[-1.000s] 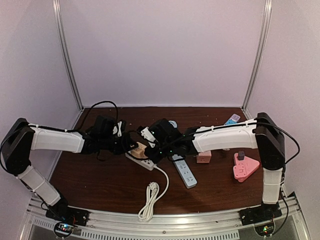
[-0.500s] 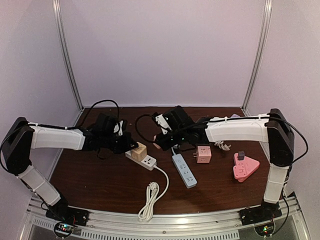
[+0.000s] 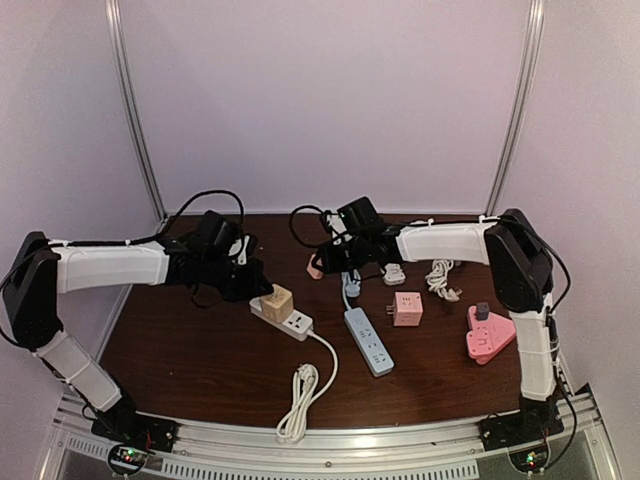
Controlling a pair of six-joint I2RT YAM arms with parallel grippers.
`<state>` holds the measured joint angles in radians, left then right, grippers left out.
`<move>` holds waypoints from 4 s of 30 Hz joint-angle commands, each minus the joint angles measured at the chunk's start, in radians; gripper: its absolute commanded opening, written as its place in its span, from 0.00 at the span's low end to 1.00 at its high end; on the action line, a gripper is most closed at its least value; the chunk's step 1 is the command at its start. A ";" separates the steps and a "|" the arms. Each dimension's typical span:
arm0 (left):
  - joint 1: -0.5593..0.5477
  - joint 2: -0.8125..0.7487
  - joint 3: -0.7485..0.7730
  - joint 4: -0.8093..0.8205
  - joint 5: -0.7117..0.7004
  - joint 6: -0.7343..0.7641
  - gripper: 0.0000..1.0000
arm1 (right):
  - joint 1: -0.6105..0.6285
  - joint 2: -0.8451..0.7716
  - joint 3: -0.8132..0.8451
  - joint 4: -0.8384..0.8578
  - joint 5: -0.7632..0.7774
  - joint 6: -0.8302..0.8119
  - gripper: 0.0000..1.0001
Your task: Pull the plug off the socket
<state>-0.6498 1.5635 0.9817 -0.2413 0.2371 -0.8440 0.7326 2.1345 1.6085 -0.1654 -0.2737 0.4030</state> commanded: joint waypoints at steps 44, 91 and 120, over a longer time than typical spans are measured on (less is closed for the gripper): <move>0.027 -0.247 -0.060 -0.154 -0.068 0.070 0.00 | -0.046 0.153 0.196 -0.028 -0.048 0.114 0.73; 0.217 0.131 -0.233 0.424 0.267 -0.070 0.00 | 0.259 0.120 0.304 -0.350 0.108 -0.374 0.81; 0.217 0.191 -0.237 0.358 0.215 -0.061 0.00 | 0.242 0.187 0.412 -0.435 0.103 -0.341 0.76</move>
<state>-0.4393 1.7210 0.7483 0.1749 0.4942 -0.9138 0.9813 2.3119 1.9911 -0.5911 -0.1638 0.0372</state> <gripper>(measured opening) 0.002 0.779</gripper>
